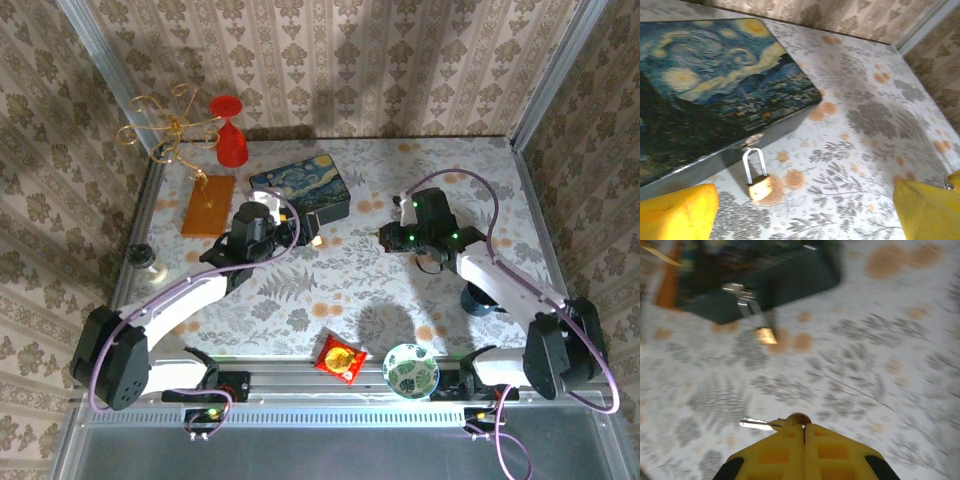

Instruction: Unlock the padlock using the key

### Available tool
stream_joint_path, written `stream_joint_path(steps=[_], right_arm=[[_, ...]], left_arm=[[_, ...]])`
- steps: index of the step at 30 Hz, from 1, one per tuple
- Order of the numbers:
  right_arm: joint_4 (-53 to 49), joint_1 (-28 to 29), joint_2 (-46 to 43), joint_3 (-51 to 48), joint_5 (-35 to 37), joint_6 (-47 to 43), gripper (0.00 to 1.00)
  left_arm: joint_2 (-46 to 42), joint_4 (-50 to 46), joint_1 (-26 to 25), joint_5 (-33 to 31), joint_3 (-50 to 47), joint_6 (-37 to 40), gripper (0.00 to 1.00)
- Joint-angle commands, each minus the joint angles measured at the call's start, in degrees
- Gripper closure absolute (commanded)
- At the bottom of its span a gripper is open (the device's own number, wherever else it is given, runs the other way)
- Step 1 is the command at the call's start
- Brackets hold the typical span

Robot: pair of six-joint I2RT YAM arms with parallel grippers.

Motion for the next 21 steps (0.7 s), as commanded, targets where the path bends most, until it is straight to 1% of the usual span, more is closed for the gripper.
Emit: stream_joint_path(steps=[1,7,10,15,18,21], right_arm=[[8.06,2.20,-2.95,-1.24,-4.53,0.44,1.00],[12.42,5.07,-4.70,-1.79,-2.20,0.57,1.00],[13.07,6.07,-4.88,-1.54,-0.50,0.63,1.00],[12.97,7.09,-4.81,-0.58,1.66,0.66,1.00],[12.69,7.37,-4.59,-0.20,2.36,0.64,1.00],[12.50,7.55,-4.67,-0.03,2.64,0.52,1.00]], left_arm=[[0.71,0.31,0.05,9.52,3.46,-0.73,0.14],[3.73,5.71,-2.16,19.73,5.21,-0.53,0.24],[5.06,6.94,-3.76,22.37,6.29,0.53,0.30],[6.69,8.09,-6.09,23.61,8.33,2.93,0.34],[7.31,7.44,-6.54,23.46,9.23,3.98,0.35],[7.76,7.27,-6.61,23.35,9.43,4.36,0.39]])
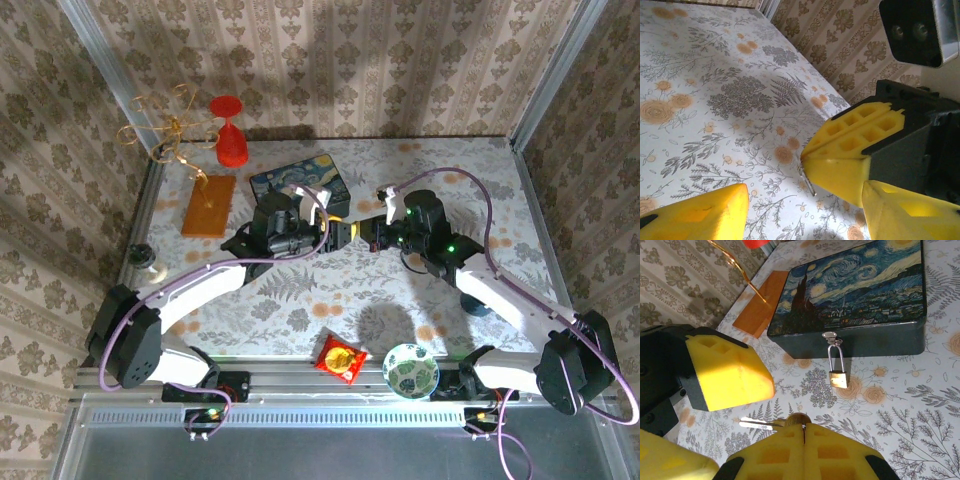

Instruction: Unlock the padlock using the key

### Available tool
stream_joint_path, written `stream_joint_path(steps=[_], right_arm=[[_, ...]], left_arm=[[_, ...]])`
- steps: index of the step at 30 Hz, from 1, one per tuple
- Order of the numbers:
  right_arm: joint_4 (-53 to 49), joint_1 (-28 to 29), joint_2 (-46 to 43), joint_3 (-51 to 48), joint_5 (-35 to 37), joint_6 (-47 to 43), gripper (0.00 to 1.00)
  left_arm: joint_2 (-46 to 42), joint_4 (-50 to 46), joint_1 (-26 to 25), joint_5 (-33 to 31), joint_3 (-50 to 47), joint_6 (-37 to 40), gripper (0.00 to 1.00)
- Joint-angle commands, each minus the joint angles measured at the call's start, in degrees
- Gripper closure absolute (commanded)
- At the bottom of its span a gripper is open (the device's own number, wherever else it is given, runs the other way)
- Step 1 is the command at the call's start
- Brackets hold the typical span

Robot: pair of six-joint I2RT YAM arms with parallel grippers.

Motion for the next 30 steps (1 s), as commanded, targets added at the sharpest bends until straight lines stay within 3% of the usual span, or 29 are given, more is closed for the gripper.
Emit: stream_joint_path(steps=[1,12,14,19,28,30], right_arm=[[1.31,0.52,-0.98,0.85,1.69,0.54,1.00],[1.53,1.15,-1.21,0.94,2.23,0.74,1.00],[1.63,1.24,-1.27,0.94,2.23,0.68,1.00],[1.53,1.28,-1.45,0.94,2.31,0.71,1.00],[-1.25,1.24,-2.73,1.02,1.98,-0.69,1.00],[-3.03,1.02,-3.64,1.06,0.63,-1.82,0.93]], left_arm=[[0.67,1.43,-0.14,1.36,1.98,1.82,0.40],[2.20,1.09,-0.38,1.17,2.64,2.11,0.60],[2.39,1.05,-0.39,1.13,2.68,2.19,0.68],[2.39,1.08,-0.40,1.25,2.58,2.31,1.00],[-1.12,-1.95,0.43,0.52,1.63,9.07,1.00],[-2.48,-3.49,1.85,2.30,1.30,12.67,1.00]])
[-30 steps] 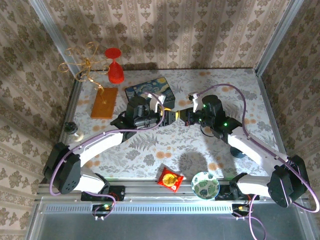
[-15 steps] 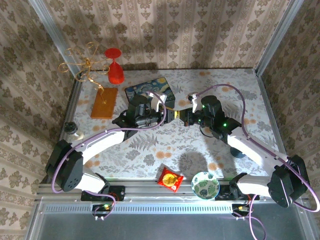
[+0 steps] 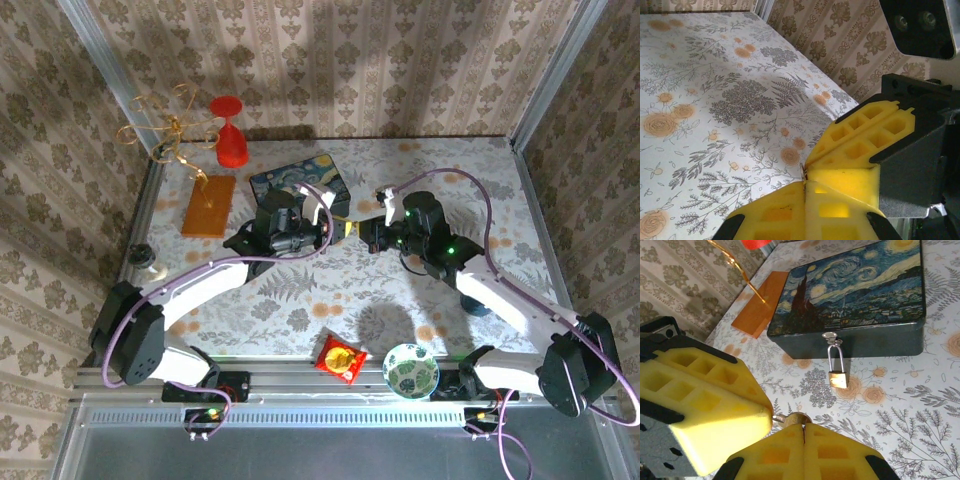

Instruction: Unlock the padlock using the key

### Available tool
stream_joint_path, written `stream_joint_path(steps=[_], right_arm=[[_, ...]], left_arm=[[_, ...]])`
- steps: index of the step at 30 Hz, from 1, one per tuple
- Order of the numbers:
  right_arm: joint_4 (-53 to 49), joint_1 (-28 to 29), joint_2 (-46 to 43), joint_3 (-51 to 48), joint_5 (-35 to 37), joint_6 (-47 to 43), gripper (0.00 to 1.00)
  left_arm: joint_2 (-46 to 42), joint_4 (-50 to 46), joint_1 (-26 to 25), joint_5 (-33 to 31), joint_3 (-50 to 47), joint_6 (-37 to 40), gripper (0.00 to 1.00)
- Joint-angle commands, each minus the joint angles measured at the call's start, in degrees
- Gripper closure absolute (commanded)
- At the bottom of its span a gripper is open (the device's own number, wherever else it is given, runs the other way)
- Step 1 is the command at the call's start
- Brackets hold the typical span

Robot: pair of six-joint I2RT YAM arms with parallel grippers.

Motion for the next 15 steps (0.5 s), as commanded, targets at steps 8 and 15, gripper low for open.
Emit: stream_joint_path(steps=[8,15], right_arm=[[-10.87,-3.08,-9.67,-0.56,-3.04,-5.27,0.61],[-7.71,-2.54,-14.00,-2.77,1.34,-3.34,0.62]], left_arm=[[-7.82,-1.84,13.45,22.01,-1.61,11.87,1.00],[-7.45,-0.21,15.63,26.58,-0.48,4.36,1.00]])
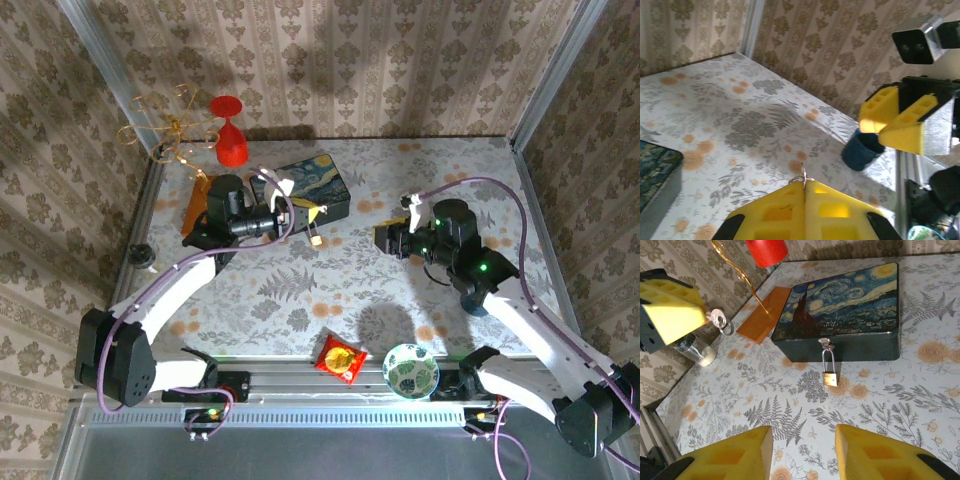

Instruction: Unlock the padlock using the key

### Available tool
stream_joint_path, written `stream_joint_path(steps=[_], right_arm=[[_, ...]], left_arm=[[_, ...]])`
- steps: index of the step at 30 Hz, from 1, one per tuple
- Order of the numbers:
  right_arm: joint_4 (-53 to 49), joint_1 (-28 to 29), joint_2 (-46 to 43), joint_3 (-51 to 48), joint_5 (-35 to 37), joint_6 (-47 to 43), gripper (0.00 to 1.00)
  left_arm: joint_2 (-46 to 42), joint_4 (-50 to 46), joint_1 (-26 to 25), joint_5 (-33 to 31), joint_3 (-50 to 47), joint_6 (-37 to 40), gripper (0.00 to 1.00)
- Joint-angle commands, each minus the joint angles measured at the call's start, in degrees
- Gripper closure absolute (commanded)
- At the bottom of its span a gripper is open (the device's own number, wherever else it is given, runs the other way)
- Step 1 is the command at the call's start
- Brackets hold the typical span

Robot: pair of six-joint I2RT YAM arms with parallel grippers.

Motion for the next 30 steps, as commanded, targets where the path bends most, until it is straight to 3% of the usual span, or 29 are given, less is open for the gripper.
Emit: stream_joint_path(steps=[1,7,12,16,21,30], right_arm=[[0.88,1.95,-1.34,-0.81,4.33,-1.28,0.63],[11.05,13.95,-2.49,-4.53,27.19,-15.23,0.60],[26.69,18.25,1.59,-8.69,30.54,-27.20,0.57],[36.33,19.85,7.18,-8.80,29.77,-33.52,0.56],[40.77,20.79,13.54,-6.04,27.46,-38.45,0.58],[46.87,23.59,18.66,-3.93,27.61,-43.64,0.58]], left_arm=[[-0.17,0.04,0.02,4.30,1.24,-5.25,1.00],[1.37,-23.78,-1.49,-9.44,11.26,-12.62,1.00],[0.87,-37.80,-6.54,-24.59,17.78,-19.64,1.00],[1.63,-50.32,-8.91,-32.72,25.05,-18.11,1.00],[1.58,-55.27,-8.36,-30.88,28.70,-18.24,1.00],[2.51,-56.85,-4.38,-18.57,28.36,-22.79,1.00]])
